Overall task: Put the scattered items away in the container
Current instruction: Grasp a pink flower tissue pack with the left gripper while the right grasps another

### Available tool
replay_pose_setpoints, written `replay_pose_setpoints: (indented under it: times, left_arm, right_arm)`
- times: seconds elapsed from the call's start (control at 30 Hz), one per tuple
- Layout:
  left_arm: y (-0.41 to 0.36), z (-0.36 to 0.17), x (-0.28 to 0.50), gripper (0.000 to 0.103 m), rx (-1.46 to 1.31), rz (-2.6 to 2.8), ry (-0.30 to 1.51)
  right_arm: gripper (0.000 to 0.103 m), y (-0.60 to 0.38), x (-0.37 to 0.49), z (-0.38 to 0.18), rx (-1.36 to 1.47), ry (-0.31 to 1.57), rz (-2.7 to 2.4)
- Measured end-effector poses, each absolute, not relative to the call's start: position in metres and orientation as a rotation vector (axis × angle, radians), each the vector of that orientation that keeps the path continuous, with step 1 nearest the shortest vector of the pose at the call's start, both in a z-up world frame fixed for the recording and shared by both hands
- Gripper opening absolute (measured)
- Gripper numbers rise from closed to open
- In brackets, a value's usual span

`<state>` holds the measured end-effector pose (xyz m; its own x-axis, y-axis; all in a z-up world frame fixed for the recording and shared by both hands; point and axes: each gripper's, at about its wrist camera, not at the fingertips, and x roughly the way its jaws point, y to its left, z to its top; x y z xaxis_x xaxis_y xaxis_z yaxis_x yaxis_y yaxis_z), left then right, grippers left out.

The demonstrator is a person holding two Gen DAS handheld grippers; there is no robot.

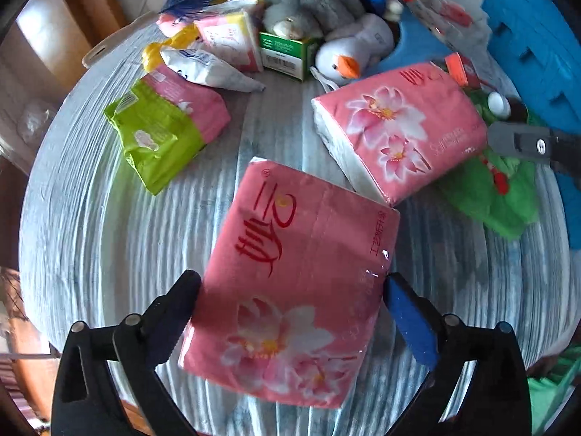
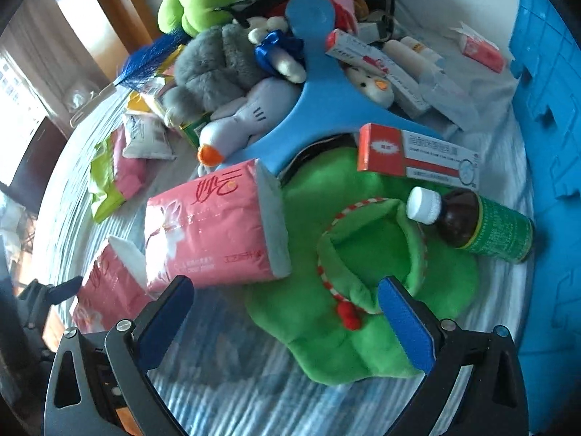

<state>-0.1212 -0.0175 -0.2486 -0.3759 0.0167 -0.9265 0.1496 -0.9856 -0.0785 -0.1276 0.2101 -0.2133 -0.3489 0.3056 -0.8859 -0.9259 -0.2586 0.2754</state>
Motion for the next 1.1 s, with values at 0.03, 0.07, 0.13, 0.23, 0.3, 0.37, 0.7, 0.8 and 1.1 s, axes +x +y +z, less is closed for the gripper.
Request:
replay_pose_setpoints:
  times: [0.03, 0.07, 0.13, 0.23, 0.3, 0.37, 0.7, 0.8, 1.1]
  left_arm:
    - [-0.024, -0.249, -0.121, 0.098, 1.671, -2.525, 0.262]
    - [-0.03, -0.25, -0.122, 0.098, 1.645, -2.511, 0.277]
    - [-0.046, -0.249, -0.123, 0.096, 1.583, -2.455, 0.278]
    - [-0.08, -0.251, -0.122, 0.096, 1.532, -2.361, 0.353]
    - [-0.094, -0.254, -0.119, 0.096, 1.536, -2.337, 0.431]
    - [-0.101, -0.256, -0.116, 0.096, 1.53, -2.326, 0.459]
    - [-0.107, -0.266, -0.124, 0.096, 1.554, -2.325, 0.512]
    - [-0.105, -0.266, -0.122, 0.096, 1.555, -2.325, 0.493]
    - [-0.111, -0.269, -0.124, 0.096, 1.505, -2.286, 0.538]
  right_arm:
    - [0.103, 0.212, -0.131, -0.214, -0.915, 1.047, 1.752]
    - [0.103, 0.213, -0.134, -0.214, -0.913, 1.044, 1.754]
    - [0.103, 0.218, -0.136, -0.216, -0.899, 1.041, 1.753]
    - [0.103, 0.225, -0.143, -0.224, -0.912, 1.061, 1.763]
    - [0.103, 0.225, -0.155, -0.23, -0.933, 1.093, 1.809]
    - [0.103, 0.221, -0.177, -0.234, -0.965, 1.134, 1.889]
    - [0.103, 0.213, -0.211, -0.207, -1.081, 0.823, 1.943]
    - [0.103, 0.224, -0.22, -0.207, -1.137, 0.73, 2.013]
    - [0.103, 0.211, -0.268, -0.226, -1.415, 0.328, 2.169]
